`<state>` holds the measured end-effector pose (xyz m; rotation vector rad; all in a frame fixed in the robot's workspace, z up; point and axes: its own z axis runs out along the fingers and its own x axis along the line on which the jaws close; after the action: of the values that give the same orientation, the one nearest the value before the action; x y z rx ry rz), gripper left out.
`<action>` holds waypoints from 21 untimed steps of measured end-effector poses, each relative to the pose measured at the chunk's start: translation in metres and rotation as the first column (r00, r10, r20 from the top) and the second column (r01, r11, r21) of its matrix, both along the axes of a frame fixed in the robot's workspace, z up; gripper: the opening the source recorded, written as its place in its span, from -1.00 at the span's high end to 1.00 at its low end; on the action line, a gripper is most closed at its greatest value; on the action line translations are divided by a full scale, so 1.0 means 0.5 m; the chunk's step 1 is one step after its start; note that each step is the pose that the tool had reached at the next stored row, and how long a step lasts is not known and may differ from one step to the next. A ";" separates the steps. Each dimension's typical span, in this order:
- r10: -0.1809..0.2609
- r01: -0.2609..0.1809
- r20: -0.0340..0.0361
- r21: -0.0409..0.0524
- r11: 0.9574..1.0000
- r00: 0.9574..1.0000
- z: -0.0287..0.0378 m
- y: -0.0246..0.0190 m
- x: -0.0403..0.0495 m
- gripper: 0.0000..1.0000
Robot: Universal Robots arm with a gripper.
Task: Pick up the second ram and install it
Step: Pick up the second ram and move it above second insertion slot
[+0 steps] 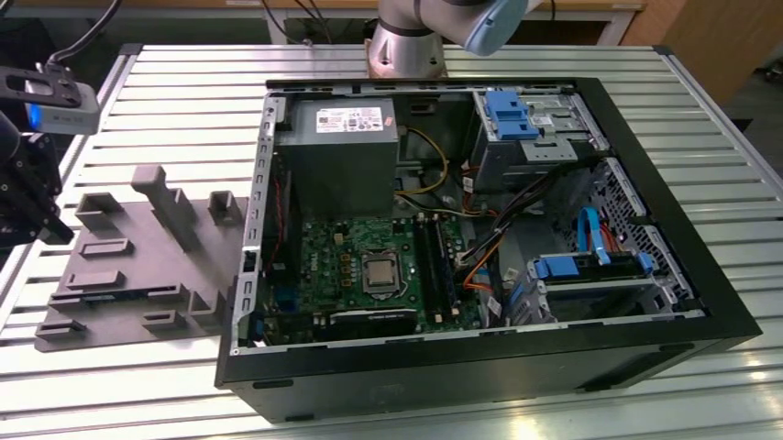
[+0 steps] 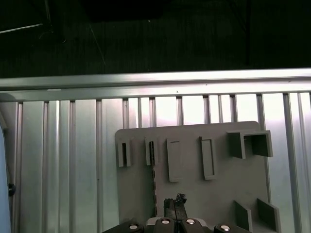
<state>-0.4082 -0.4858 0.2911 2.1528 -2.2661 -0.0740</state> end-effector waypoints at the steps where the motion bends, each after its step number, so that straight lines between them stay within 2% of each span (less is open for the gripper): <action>1: 0.000 0.000 0.000 0.000 1.000 1.000 -0.001 0.0000 0.000 0.79; 21: 0.001 -0.001 0.000 0.000 1.000 1.000 -0.016 0.0000 0.000 0.79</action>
<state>-0.4081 -0.4858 0.2829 2.1538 -2.2653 -0.0740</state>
